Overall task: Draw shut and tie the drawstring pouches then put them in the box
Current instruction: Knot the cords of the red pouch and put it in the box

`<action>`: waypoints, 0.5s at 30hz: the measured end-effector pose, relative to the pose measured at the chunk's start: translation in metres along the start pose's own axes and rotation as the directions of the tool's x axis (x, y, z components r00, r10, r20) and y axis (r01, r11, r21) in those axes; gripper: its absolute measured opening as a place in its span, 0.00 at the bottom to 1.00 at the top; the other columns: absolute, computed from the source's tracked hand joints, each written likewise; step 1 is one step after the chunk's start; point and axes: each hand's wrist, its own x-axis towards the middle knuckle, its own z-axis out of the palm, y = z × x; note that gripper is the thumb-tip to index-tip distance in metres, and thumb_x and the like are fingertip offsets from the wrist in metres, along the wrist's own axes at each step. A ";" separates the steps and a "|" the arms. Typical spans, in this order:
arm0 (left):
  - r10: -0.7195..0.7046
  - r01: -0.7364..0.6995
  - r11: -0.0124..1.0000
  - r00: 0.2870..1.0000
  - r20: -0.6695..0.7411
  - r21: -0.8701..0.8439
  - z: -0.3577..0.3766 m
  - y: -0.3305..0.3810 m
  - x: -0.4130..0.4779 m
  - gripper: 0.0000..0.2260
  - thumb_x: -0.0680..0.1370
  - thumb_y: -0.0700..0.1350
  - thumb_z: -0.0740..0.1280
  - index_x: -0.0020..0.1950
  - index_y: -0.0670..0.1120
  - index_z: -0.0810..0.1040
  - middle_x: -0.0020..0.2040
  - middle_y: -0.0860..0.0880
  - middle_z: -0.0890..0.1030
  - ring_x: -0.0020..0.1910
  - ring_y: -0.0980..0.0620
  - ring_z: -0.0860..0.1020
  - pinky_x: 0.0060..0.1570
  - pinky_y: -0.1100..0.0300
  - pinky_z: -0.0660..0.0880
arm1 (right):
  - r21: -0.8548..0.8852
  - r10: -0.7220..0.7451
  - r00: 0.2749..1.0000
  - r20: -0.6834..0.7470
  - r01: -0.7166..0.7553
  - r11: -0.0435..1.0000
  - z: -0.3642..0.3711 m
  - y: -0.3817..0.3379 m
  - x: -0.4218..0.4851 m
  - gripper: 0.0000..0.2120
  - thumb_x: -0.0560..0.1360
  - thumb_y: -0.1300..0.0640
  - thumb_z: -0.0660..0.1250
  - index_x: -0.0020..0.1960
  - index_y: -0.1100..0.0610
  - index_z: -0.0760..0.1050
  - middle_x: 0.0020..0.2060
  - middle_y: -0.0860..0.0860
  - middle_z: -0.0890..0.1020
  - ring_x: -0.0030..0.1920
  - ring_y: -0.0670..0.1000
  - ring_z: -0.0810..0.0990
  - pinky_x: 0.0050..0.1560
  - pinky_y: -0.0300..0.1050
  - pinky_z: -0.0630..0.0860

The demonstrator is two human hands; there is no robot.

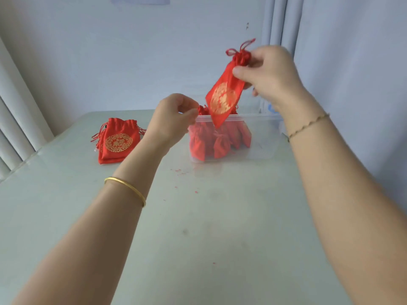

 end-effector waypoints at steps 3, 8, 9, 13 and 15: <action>-0.008 0.008 0.999 1.000 -0.017 0.044 0.006 -0.001 0.012 0.07 0.75 0.36 0.62 0.50 0.44 0.77 0.40 0.53 0.77 0.43 0.51 0.78 0.42 0.60 0.75 | -0.271 -0.062 0.990 -0.126 0.026 0.962 -0.004 0.014 0.041 0.09 0.70 0.57 0.67 0.47 0.62 0.78 0.43 0.57 0.81 0.45 0.57 0.80 0.43 0.51 0.77; -0.007 0.010 0.996 0.999 -0.044 0.083 0.016 -0.005 0.031 0.09 0.75 0.36 0.62 0.51 0.44 0.78 0.42 0.52 0.77 0.43 0.53 0.75 0.42 0.63 0.71 | -0.593 0.046 0.999 -0.026 -0.052 0.803 -0.006 0.051 0.077 0.06 0.73 0.59 0.66 0.39 0.60 0.73 0.39 0.59 0.79 0.46 0.61 0.77 0.37 0.43 0.69; -0.006 0.010 0.996 0.999 -0.050 0.091 0.018 -0.006 0.034 0.09 0.75 0.36 0.61 0.51 0.43 0.78 0.42 0.52 0.77 0.43 0.54 0.75 0.41 0.63 0.70 | -0.620 0.116 0.993 0.012 -0.083 0.780 -0.005 0.058 0.079 0.11 0.73 0.59 0.66 0.34 0.60 0.69 0.32 0.56 0.75 0.42 0.60 0.76 0.34 0.41 0.68; -0.013 0.022 0.994 0.996 -0.083 0.107 0.023 -0.010 0.047 0.11 0.74 0.35 0.60 0.51 0.43 0.78 0.46 0.51 0.78 0.46 0.53 0.76 0.44 0.62 0.70 | -0.741 0.312 0.948 0.071 -0.159 0.653 0.006 0.090 0.096 0.16 0.71 0.66 0.67 0.28 0.58 0.66 0.30 0.57 0.79 0.37 0.55 0.74 0.31 0.40 0.66; -0.014 0.026 0.994 0.994 -0.106 0.111 0.023 -0.015 0.053 0.11 0.74 0.34 0.60 0.52 0.43 0.78 0.47 0.50 0.79 0.47 0.54 0.76 0.45 0.63 0.70 | -0.759 0.367 0.926 0.085 -0.179 0.626 0.015 0.099 0.104 0.16 0.71 0.66 0.67 0.28 0.60 0.66 0.26 0.56 0.79 0.35 0.55 0.75 0.28 0.40 0.65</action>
